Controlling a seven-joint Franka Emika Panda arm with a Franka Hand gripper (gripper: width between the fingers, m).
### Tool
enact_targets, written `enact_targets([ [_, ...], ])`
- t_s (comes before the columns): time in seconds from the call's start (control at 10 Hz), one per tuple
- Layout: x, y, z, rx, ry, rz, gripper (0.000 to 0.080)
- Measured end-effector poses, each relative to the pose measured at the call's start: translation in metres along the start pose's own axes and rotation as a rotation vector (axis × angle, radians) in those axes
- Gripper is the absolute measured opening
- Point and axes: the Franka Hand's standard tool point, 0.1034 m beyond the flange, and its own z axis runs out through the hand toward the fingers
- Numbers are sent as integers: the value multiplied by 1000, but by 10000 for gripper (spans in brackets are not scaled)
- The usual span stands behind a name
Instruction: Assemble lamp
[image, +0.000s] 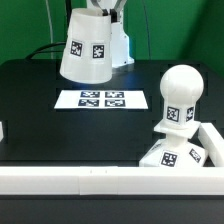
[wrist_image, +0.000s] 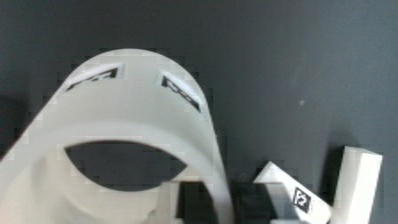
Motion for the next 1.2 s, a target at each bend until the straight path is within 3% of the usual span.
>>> enact_targets([
  [0.1, 3, -19, -9, 35, -14, -7, 45],
  [0.2, 18, -41, -27, 80, 14, -10, 45],
  [0.4, 48, -64, -54, 75, 51, -30, 45],
  [0.9, 56, -71, -54, 75, 53, -33, 45],
  [1.2, 94, -98, -63, 71, 87, -59, 45],
])
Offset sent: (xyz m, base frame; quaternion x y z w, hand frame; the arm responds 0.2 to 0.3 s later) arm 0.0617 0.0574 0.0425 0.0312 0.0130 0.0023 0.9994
